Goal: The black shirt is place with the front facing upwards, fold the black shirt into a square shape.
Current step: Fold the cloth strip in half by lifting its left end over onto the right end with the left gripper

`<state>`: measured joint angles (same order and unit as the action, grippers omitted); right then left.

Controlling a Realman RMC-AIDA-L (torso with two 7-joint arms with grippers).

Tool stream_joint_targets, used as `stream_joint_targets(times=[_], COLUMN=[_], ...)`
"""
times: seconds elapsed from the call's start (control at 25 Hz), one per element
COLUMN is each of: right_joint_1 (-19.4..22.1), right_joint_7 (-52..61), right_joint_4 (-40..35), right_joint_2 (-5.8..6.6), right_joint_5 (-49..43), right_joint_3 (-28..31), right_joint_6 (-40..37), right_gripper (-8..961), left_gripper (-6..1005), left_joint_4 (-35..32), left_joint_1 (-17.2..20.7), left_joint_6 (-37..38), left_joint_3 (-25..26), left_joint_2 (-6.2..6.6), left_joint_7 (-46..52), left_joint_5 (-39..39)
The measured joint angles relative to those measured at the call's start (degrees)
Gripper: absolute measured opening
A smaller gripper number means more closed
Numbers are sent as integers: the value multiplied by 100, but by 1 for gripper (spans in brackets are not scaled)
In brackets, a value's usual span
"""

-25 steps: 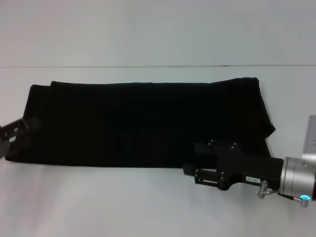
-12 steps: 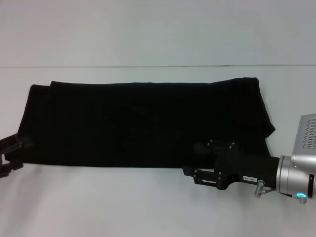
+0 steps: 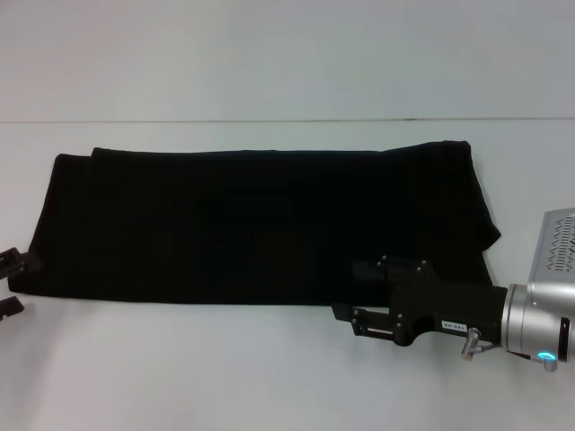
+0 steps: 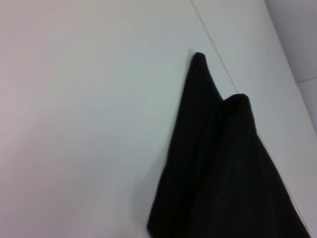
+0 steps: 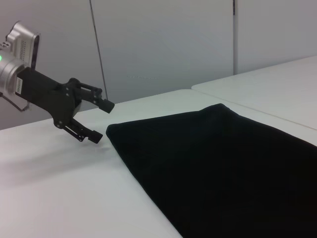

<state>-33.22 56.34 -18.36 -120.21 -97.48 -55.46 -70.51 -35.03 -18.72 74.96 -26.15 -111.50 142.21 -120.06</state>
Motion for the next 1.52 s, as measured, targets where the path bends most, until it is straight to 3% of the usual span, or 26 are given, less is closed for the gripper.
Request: stream_joint_targets(times=[1.04,1.52], right_joint_1=[74,76], right_joint_7=[74,79], right_joint_4=[71,122], right_joint_2=[-2,-1], right_joint_5=[2,1], right_joint_3=[-9,-8], right_joint_6=[-111,-121], right_gripper=[736,736], left_gripper=[897,451], left_joint_4=[124,-10], left_joint_1=[-383,-436], left_joint_6=[-729,-794], left_joint_3=[-102,-100], left_joint_2=[-4,-95], left_joint_7=[-23,-236], left_joint_5=[-429,-602])
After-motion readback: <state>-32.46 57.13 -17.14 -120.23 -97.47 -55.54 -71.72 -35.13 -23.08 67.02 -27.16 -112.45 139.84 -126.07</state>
